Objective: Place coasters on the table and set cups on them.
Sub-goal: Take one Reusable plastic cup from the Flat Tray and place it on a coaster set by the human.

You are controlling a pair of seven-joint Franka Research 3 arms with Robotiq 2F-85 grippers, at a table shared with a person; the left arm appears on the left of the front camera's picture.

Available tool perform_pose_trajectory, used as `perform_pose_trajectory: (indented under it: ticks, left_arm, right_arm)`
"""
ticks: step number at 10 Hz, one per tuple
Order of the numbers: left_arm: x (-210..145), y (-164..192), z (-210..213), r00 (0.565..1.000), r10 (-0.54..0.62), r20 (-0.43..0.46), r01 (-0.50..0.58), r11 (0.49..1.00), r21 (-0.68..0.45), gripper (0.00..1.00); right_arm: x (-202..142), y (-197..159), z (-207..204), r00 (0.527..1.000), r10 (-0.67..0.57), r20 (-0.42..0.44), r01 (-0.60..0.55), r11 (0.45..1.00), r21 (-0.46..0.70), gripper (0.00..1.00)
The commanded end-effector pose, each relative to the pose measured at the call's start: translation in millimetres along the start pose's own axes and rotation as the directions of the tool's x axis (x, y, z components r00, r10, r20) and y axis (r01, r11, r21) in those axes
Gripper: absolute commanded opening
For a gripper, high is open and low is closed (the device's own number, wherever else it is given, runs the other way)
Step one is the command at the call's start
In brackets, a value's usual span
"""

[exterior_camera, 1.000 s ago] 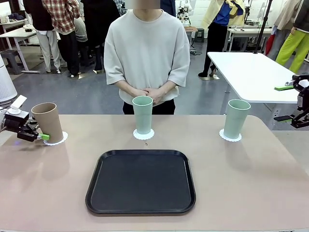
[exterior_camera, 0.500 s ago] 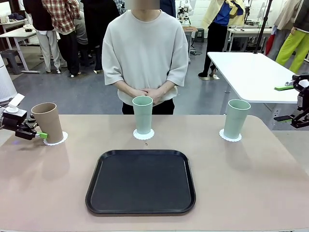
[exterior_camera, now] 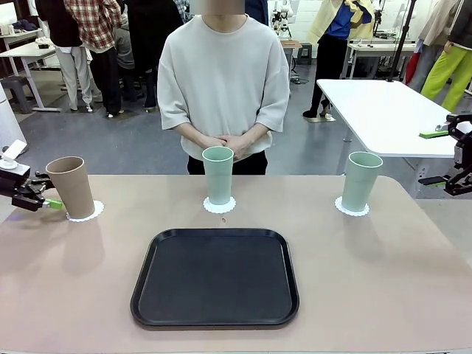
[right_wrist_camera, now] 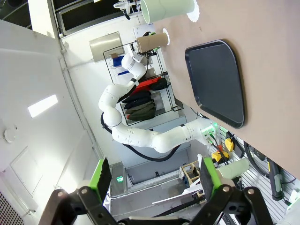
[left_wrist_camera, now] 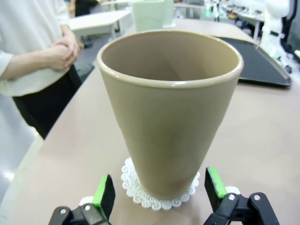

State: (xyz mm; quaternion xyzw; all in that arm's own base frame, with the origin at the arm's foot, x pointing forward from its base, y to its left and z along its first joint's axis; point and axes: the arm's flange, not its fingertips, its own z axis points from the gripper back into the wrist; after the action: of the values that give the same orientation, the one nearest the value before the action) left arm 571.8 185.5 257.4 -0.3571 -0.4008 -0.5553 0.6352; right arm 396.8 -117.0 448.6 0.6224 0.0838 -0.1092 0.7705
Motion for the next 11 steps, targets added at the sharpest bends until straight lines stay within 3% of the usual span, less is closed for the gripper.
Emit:
perform_pose_trajectory:
  ticks: [1,3,5,7,8,9,10,11]
  left_arm:
    - [4.9,1.0,19.1,1.000,0.007,-0.012,-0.007,1.000,-0.014,1.00]
    - [18.4,-7.8,41.5,0.999,0.030,-0.044,-0.029,0.999,0.016,1.00]
    - [84.9,-42.4,73.1,0.977,0.076,-0.199,-0.049,0.989,0.137,1.00]
    - [173.9,-94.4,85.3,0.907,0.129,-0.401,0.028,0.931,0.363,1.00]
    - [205.6,-121.1,81.2,0.845,0.068,-0.530,0.122,0.941,0.316,1.00]
    - [233.9,-147.2,66.3,0.797,-0.038,-0.602,0.189,0.964,0.189,1.00]
    - [253.5,-166.5,51.1,0.762,-0.080,-0.643,0.199,0.973,0.114,1.00]
    - [269.5,-182.0,36.4,0.700,-0.083,-0.709,0.202,0.976,0.085,1.00]
  right_arm:
    - [1.0,1.0,-1.0,1.000,0.002,-0.001,-0.002,1.000,0.023,1.00]
    - [1.0,1.0,-1.0,1.000,0.002,-0.001,-0.002,1.000,0.023,1.00]
    - [1.0,1.0,-1.0,1.000,0.002,-0.001,-0.002,1.000,0.023,1.00]
    - [1.0,1.0,-1.0,1.000,0.002,-0.001,-0.002,1.000,0.023,1.00]
    - [1.0,1.0,-1.0,1.000,0.002,-0.001,-0.002,1.000,0.023,1.00]
    - [1.0,1.0,-1.0,1.000,0.002,-0.001,-0.002,1.000,0.023,1.00]
    - [1.0,1.0,-1.0,1.000,0.002,-0.001,-0.002,1.000,0.023,1.00]
    - [1.0,1.0,-1.0,1.000,0.002,-0.001,-0.002,1.000,0.023,1.00]
